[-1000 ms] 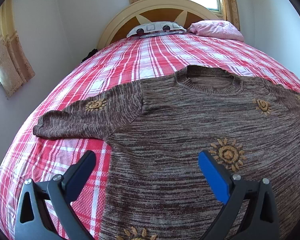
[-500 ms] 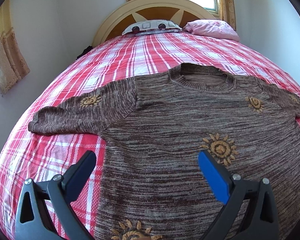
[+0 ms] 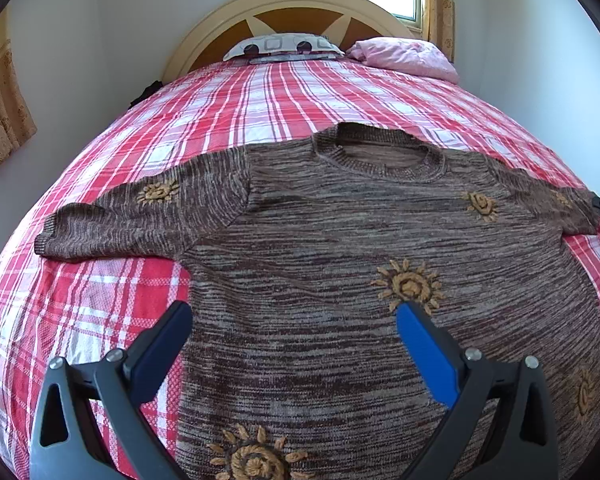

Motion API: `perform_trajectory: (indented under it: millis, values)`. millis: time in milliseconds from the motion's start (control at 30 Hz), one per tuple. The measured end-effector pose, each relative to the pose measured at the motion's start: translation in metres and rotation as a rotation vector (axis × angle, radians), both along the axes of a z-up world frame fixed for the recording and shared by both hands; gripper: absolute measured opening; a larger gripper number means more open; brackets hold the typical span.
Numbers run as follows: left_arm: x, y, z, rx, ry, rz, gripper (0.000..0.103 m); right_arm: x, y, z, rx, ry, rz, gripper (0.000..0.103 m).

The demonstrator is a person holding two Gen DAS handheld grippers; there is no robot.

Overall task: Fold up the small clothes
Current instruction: 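Close the right tool on the sleeve cuff, then fold the held sleeve across the sweater body and open the right tool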

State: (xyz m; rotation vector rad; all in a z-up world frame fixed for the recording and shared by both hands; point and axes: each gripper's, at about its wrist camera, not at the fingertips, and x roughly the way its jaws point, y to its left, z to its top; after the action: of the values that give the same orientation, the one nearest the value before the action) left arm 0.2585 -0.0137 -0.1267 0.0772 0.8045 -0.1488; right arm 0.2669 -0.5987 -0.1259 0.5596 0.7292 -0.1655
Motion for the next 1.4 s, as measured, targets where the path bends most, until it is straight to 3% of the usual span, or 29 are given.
perform_trajectory:
  millis: [233, 533, 633, 700, 733, 767, 933, 1000, 1067, 1300, 1400]
  values:
    - [-0.001, 0.006, 0.011, 0.009, -0.025, 0.005, 0.103, 0.023, 0.073, 0.028, -0.103, -0.041, 0.162, 0.015]
    - [-0.002, 0.013, 0.009, -0.031, 0.017, 0.01, 0.103, 0.036, 0.17, 0.042, -0.184, -0.059, 0.37, 0.011]
    - [-0.006, 0.012, 0.012, -0.015, 0.002, -0.002, 0.103, 0.03, 0.169, 0.042, -0.155, -0.08, 0.346, 0.012]
    - [-0.007, 0.013, 0.016, -0.016, -0.004, -0.01, 0.103, 0.025, 0.15, 0.043, -0.147, -0.087, 0.304, 0.046]
    - [-0.007, 0.013, 0.017, -0.018, -0.006, -0.012, 0.103, 0.021, 0.133, 0.041, -0.143, -0.079, 0.28, 0.088]
    - [-0.007, 0.013, 0.019, -0.021, -0.01, -0.014, 0.103, 0.013, 0.116, 0.042, -0.143, -0.087, 0.246, 0.093]
    - [0.001, -0.001, 0.022, -0.02, -0.005, -0.037, 0.103, -0.013, 0.049, 0.035, -0.215, -0.011, 0.103, 0.092]
    - [0.004, -0.012, 0.025, -0.013, -0.007, -0.047, 0.103, -0.015, 0.041, 0.031, -0.244, 0.017, 0.084, 0.087]
    - [0.005, -0.021, 0.027, -0.017, -0.006, -0.062, 0.103, -0.011, 0.048, 0.023, -0.309, 0.052, 0.093, 0.075]
    - [0.004, -0.046, 0.036, 0.013, -0.012, -0.104, 0.103, 0.014, 0.083, -0.005, -0.488, 0.134, 0.216, 0.067]
    - [0.006, -0.049, 0.036, 0.011, -0.003, -0.107, 0.103, 0.024, 0.083, -0.017, -0.527, 0.188, 0.211, 0.052]
